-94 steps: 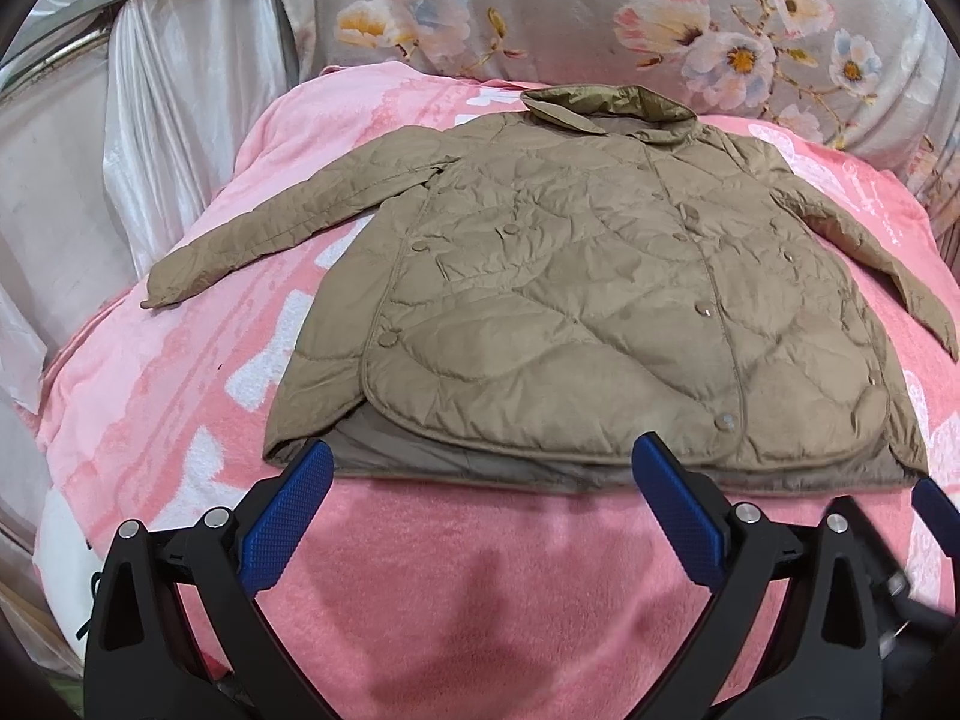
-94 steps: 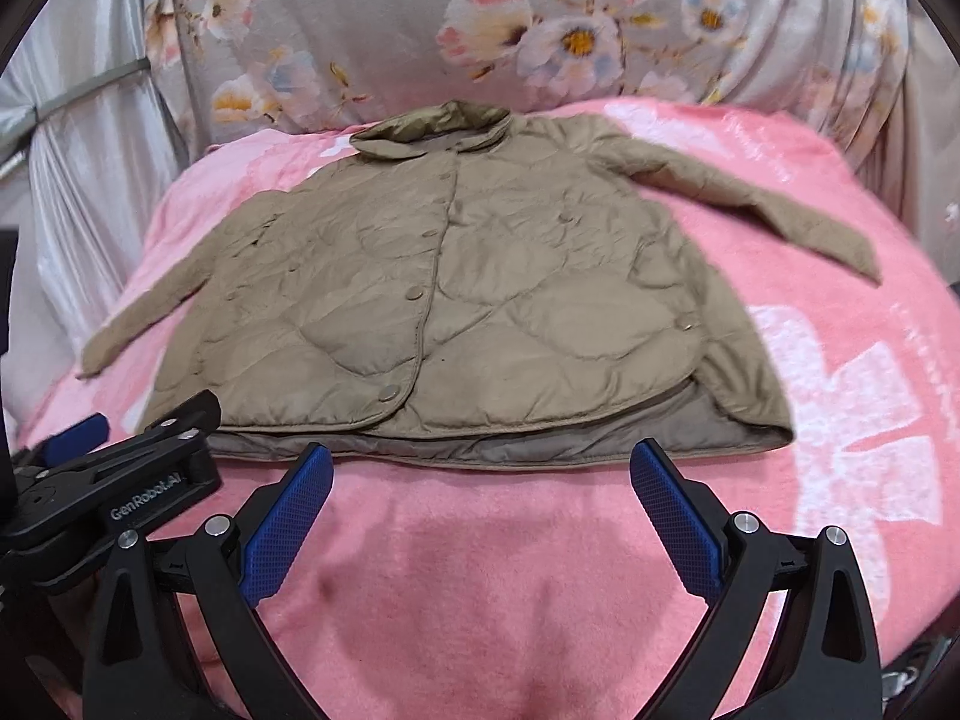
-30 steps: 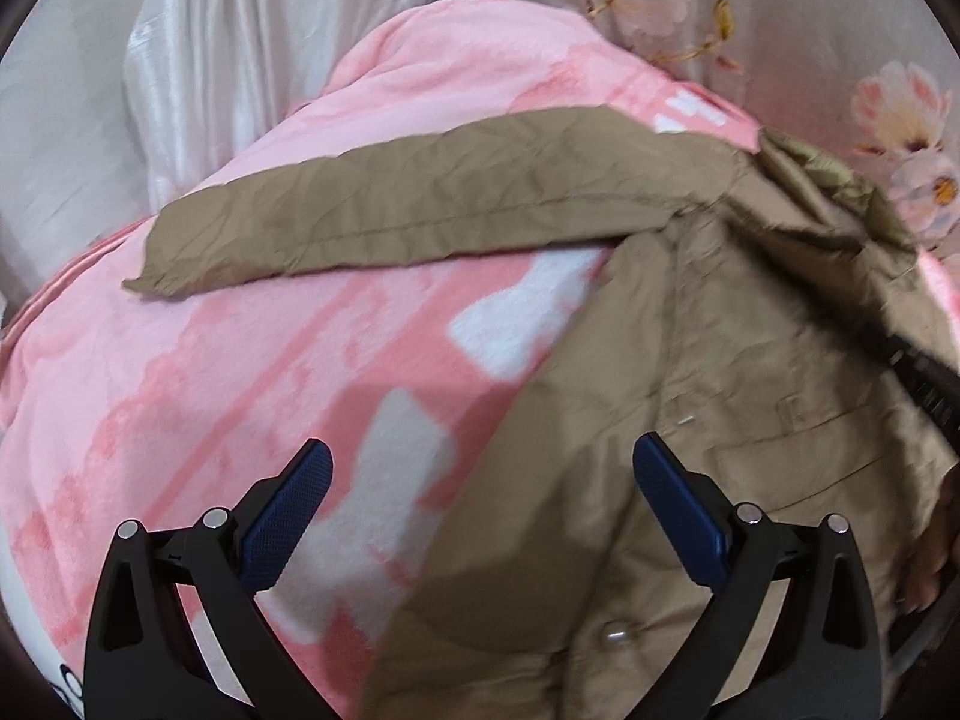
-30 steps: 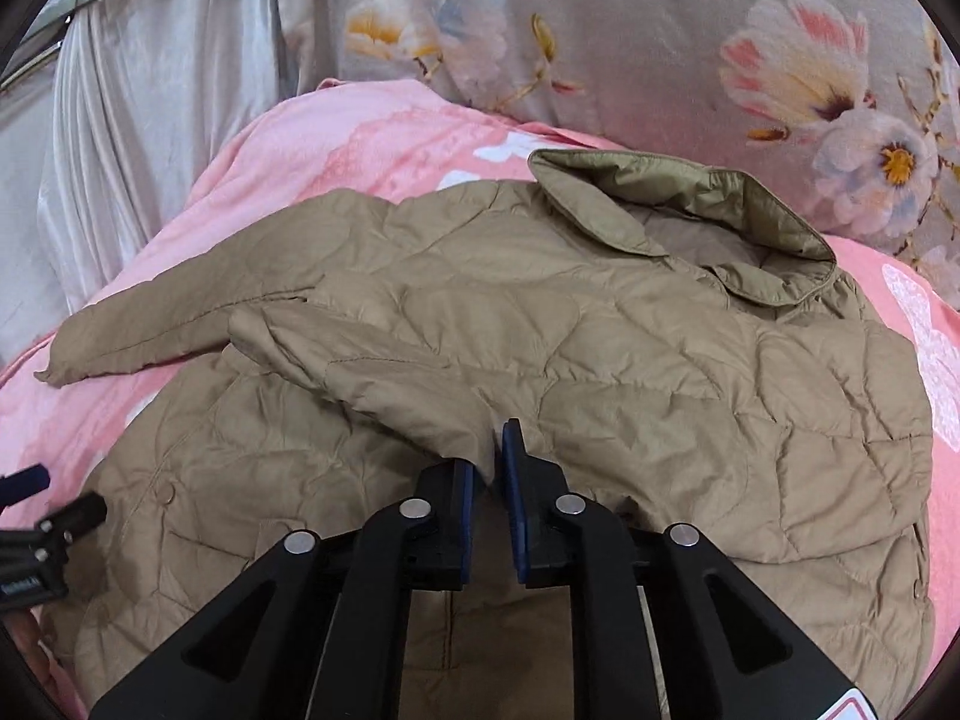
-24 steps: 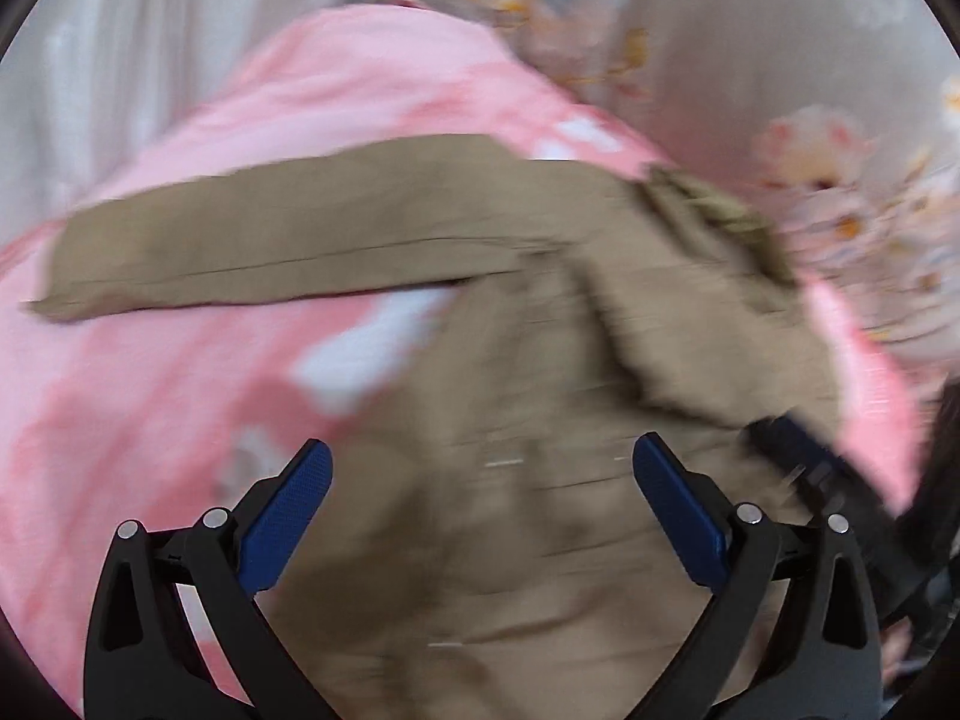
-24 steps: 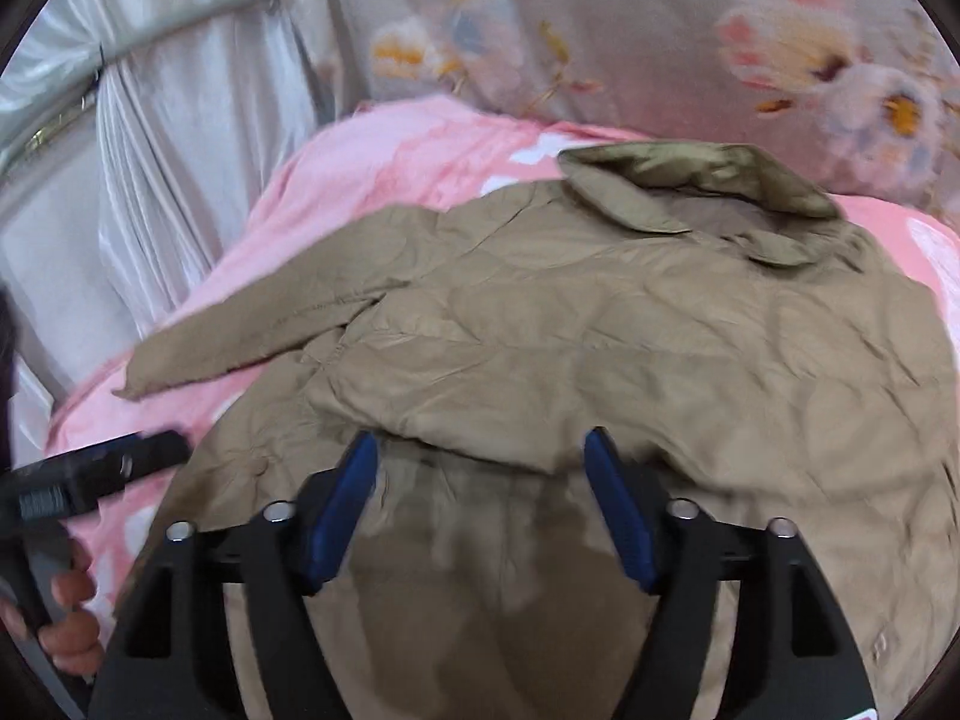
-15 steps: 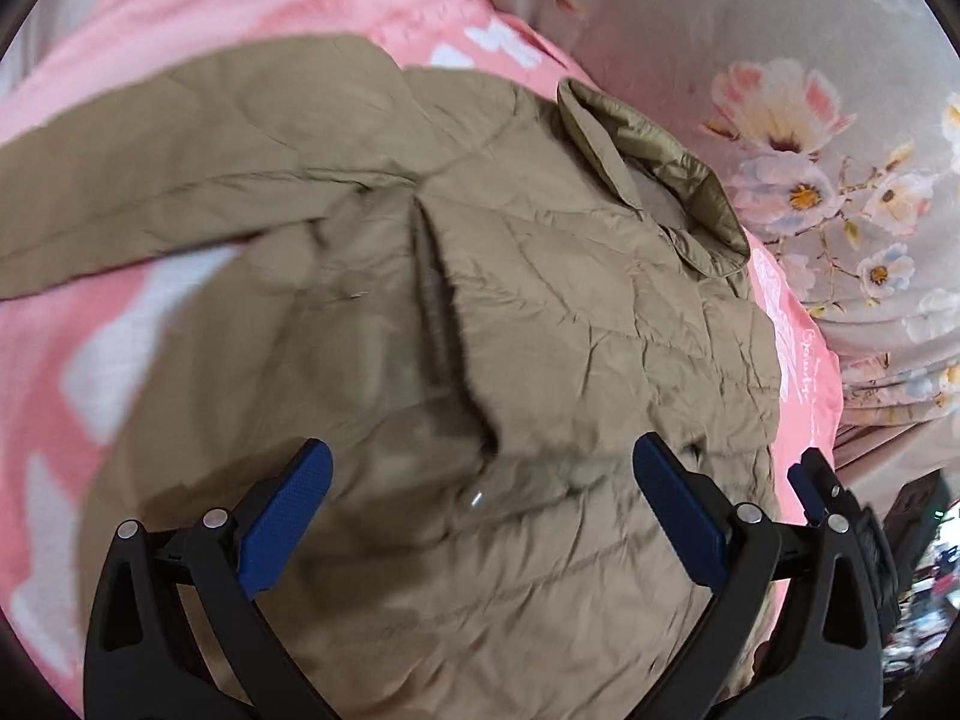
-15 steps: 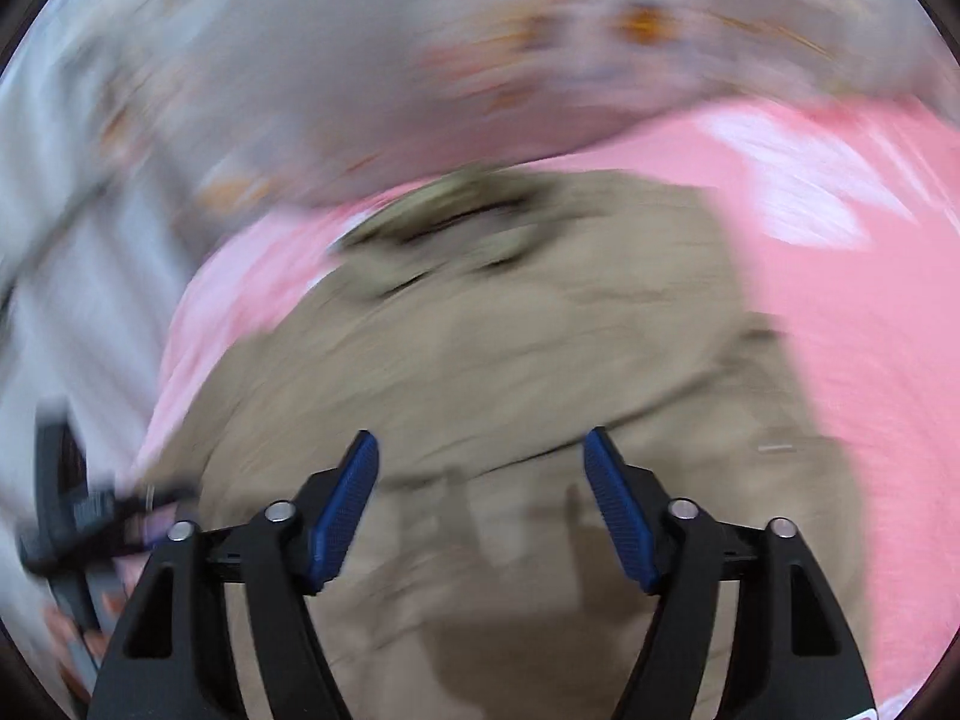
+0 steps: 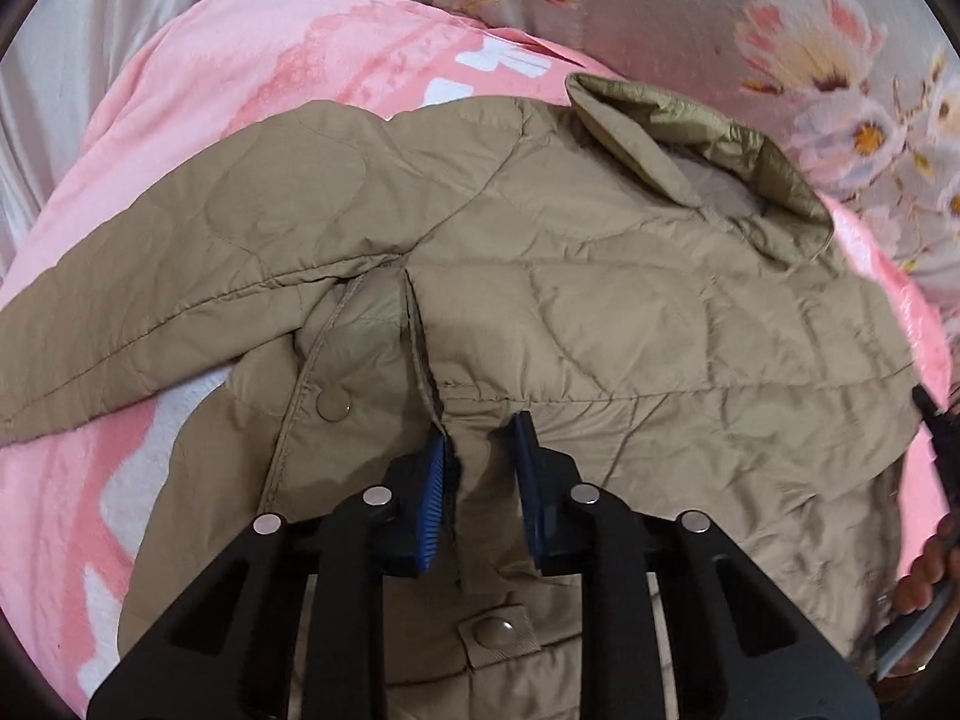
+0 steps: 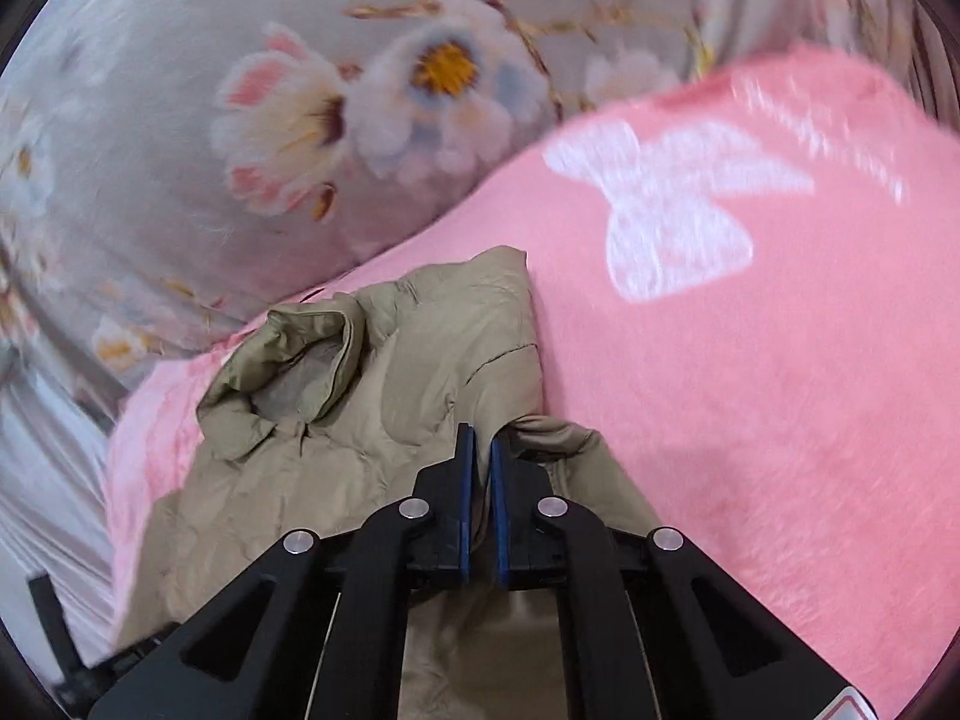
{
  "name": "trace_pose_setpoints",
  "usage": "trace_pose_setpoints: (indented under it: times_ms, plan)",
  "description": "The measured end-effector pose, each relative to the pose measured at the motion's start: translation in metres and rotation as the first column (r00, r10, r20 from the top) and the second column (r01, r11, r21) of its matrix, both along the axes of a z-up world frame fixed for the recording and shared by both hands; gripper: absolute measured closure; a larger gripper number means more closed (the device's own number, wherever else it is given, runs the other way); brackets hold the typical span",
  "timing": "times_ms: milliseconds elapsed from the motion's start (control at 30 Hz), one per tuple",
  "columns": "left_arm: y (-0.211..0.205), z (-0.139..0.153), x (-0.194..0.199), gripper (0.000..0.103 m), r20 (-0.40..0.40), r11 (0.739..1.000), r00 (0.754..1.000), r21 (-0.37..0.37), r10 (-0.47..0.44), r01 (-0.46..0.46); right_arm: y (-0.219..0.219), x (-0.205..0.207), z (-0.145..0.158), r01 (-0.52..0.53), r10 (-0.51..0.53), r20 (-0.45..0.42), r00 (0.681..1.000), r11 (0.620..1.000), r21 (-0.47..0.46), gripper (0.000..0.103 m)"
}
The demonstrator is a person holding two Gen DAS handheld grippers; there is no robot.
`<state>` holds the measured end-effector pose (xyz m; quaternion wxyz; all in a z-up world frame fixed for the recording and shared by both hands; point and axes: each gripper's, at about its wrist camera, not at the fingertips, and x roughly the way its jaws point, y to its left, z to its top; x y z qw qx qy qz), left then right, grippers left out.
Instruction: Fold large clothes
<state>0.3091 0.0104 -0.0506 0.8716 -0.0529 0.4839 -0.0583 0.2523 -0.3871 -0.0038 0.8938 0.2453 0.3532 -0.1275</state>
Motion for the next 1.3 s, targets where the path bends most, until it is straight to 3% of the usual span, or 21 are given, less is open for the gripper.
trace_pose_setpoints:
  times_ms: [100,167,367,533,667,733,833,933,1033,1133,1300]
  plan:
    - [-0.006,-0.009,-0.001,0.081,0.029,0.999,1.0,0.046,0.003,-0.004,0.001,0.016,-0.029,-0.009,0.005,-0.136,0.991,1.0,-0.025,0.099]
    - [-0.012,-0.011,-0.002,0.08,0.058,0.997,0.998,0.081,-0.001,-0.004,0.001,0.017,-0.038,-0.009,0.005,-0.148,0.989,1.0,-0.029,0.099]
    - [-0.019,-0.007,0.002,0.081,0.117,0.989,0.993,0.146,-0.007,-0.01,0.022,0.025,-0.037,-0.048,0.012,-0.205,0.979,0.984,-0.172,0.097]
    - [-0.019,-0.015,0.006,0.081,0.111,0.987,0.994,0.159,-0.025,0.007,0.021,0.014,-0.029,-0.044,0.011,-0.213,0.977,0.987,-0.155,0.093]
    - [-0.023,-0.019,0.001,0.081,0.151,0.984,0.988,0.179,-0.021,-0.006,0.039,-0.022,0.007,0.001,-0.023,-0.129,0.991,0.986,-0.165,0.088]
    - [-0.024,-0.021,-0.002,0.081,0.173,0.983,0.985,0.184,-0.016,-0.016,0.066,-0.026,0.027,-0.068,0.055,-0.079,0.995,0.984,-0.166,0.088]
    - [-0.022,-0.02,-0.004,0.081,0.189,0.985,0.982,0.169,-0.01,-0.023,0.115,-0.012,0.035,-0.22,0.21,-0.073,0.975,0.961,-0.17,0.089]
    - [-0.018,-0.02,-0.005,0.081,0.193,0.99,0.981,0.143,-0.004,-0.024,0.162,0.009,0.023,-0.323,0.309,-0.101,0.946,0.927,-0.189,0.09]
    - [-0.015,-0.02,-0.006,0.081,0.197,0.992,0.98,0.125,-0.002,-0.023,0.185,0.024,-0.002,-0.369,0.345,-0.157,0.925,0.914,-0.166,0.093]
    - [-0.016,-0.02,-0.006,0.079,0.201,0.992,0.98,0.121,-0.004,-0.021,0.19,0.028,-0.028,-0.372,0.341,-0.185,0.922,0.913,-0.169,0.094]
    - [-0.016,-0.02,-0.006,0.077,0.203,0.993,0.979,0.119,-0.003,-0.021,0.198,0.022,-0.037,-0.363,0.331,-0.17,0.928,0.906,-0.216,0.094]
